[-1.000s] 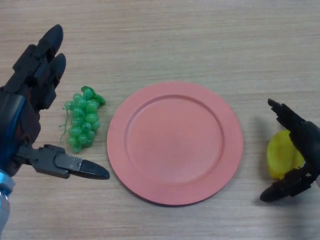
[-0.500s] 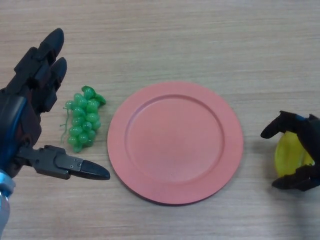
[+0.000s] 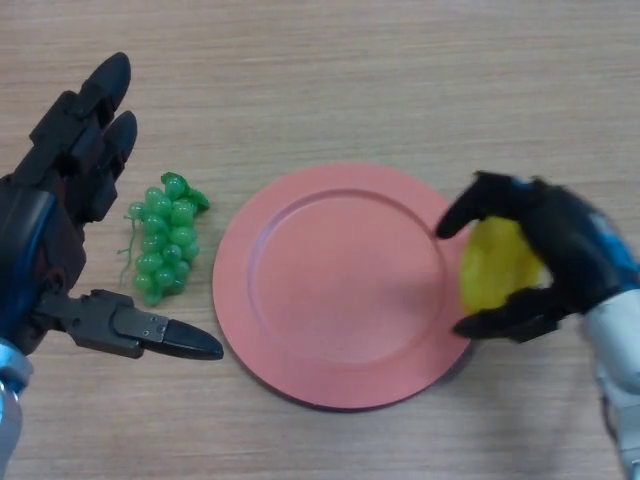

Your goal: Pick up the yellow starfruit and place it on the plate

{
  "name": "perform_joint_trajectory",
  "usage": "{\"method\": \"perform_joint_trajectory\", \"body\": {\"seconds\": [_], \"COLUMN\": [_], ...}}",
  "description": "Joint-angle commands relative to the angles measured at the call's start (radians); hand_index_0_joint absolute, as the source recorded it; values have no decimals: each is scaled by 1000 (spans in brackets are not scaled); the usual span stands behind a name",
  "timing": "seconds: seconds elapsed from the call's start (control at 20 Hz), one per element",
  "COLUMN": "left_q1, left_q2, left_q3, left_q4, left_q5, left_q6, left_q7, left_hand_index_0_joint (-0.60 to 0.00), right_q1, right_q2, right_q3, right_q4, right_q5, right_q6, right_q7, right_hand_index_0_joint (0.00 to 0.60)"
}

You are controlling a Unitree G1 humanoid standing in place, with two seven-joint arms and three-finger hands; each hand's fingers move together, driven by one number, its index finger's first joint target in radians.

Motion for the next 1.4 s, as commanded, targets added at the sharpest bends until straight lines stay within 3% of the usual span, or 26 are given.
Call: {"method": "perform_joint_trajectory", "body": {"seconds": [0.05,0.1,0.15,0.2,0.25,0.3,0.35,0.4,0.6,1.0,1.15,1.3,1.4], "left_q1": [-28,-31,-35,-36,-37,-38,-37,-37,-41,-44,-39,-35,-41], "left_q2": [26,26,24,24,21,19,15,13,4,2,8,16,23], "left_q3": [61,57,58,59,57,54,44,38,11,11,24,45,55], "left_q4": [-45,-45,-50,-52,-55,-57,-62,-64,-69,-50,-54,-20,-18], "left_q5": [-31,-22,-24,-27,-34,-40,-47,-50,-41,-50,-77,-73,-109], "left_q6": [-102,-101,-87,-83,-76,-69,-57,-52,-35,-79,-58,-104,-63], "left_q7": [66,81,103,108,123,136,164,178,212,220,212,162,162], "left_hand_index_0_joint": [0,0,0,0,0,0,0,0,0,0,0,0,0], "right_q1": [-65,-73,-98,-99,-99,-97,-90,-83,-87,-27,35,74,109], "right_q2": [8,10,12,12,12,12,13,13,13,13,-24,-33,-29], "right_q3": [60,91,105,108,120,130,154,166,164,-85,-179,-173,-176], "right_q4": [-65,-78,-61,-59,-59,-61,-70,-80,-108,-330,-494,-577,-590], "right_q5": [127,201,279,288,313,335,383,409,449,470,573,568,562], "right_q6": [28,107,114,117,123,130,149,163,204,247,319,347,274], "right_q7": [-162,-215,-312,-319,-329,-334,-335,-331,-352,-200,-168,-148,-142], "right_hand_index_0_joint": [600,600,550,450,301,201,58,0,0,0,0,0,0]}}
